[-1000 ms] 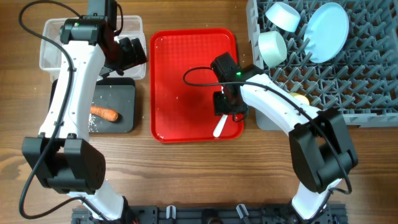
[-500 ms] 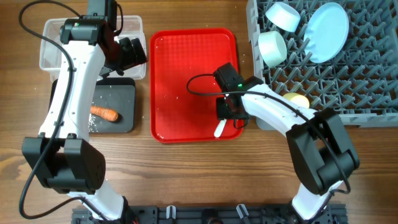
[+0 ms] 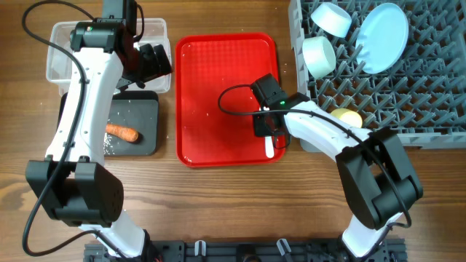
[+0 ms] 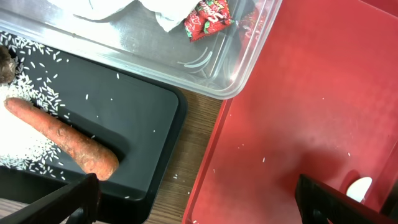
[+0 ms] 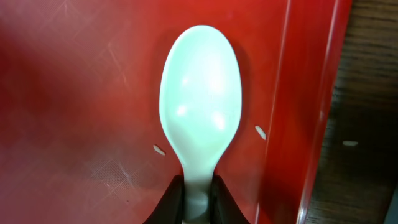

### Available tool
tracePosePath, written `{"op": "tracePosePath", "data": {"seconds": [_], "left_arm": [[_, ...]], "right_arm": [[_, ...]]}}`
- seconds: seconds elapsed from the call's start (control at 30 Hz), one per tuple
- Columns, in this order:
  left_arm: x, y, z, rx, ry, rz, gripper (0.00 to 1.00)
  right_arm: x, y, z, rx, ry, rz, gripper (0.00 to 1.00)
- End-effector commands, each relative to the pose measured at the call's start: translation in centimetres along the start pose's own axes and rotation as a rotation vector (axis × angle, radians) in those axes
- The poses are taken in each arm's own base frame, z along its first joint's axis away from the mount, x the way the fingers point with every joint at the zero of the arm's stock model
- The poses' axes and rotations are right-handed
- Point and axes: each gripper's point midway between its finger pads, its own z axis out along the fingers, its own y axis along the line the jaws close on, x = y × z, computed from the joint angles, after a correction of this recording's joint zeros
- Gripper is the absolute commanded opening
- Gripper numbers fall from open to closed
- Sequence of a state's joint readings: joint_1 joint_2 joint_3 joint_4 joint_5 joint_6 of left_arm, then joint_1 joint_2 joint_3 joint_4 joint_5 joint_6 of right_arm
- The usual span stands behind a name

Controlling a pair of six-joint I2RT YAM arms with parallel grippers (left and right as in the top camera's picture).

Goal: Sort waste into correct bins and load items into the dishwasher rack
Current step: 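Reach the right gripper to the white spoon and grasp it, then insert the white spoon into the rack and release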

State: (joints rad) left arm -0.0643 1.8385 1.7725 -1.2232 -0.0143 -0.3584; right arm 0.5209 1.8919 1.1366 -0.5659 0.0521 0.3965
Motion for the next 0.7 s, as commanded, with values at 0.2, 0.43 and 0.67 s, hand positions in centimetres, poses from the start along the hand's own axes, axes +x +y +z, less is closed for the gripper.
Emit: {"op": "tracePosePath", "data": {"seconds": [0.2,0.43,0.67], "left_arm": [[-0.2,0.3,-0.5,-0.005,-0.015,-0.021,1.00],[-0.2,0.3,-0.5,-0.005,-0.015,-0.021,1.00],[-0.2,0.3,-0.5,-0.005,-0.015,-0.021,1.00]], "right_arm": [[-7.5,1.3,-12.4,-0.104,-0.341,-0.022,0.04],[-10.0,-8.8,-22.7,0.070,-0.610,0.023,0.04],[-9.1,-13.6,-18.3,0.157,-0.466,0.084,0.04]]}}
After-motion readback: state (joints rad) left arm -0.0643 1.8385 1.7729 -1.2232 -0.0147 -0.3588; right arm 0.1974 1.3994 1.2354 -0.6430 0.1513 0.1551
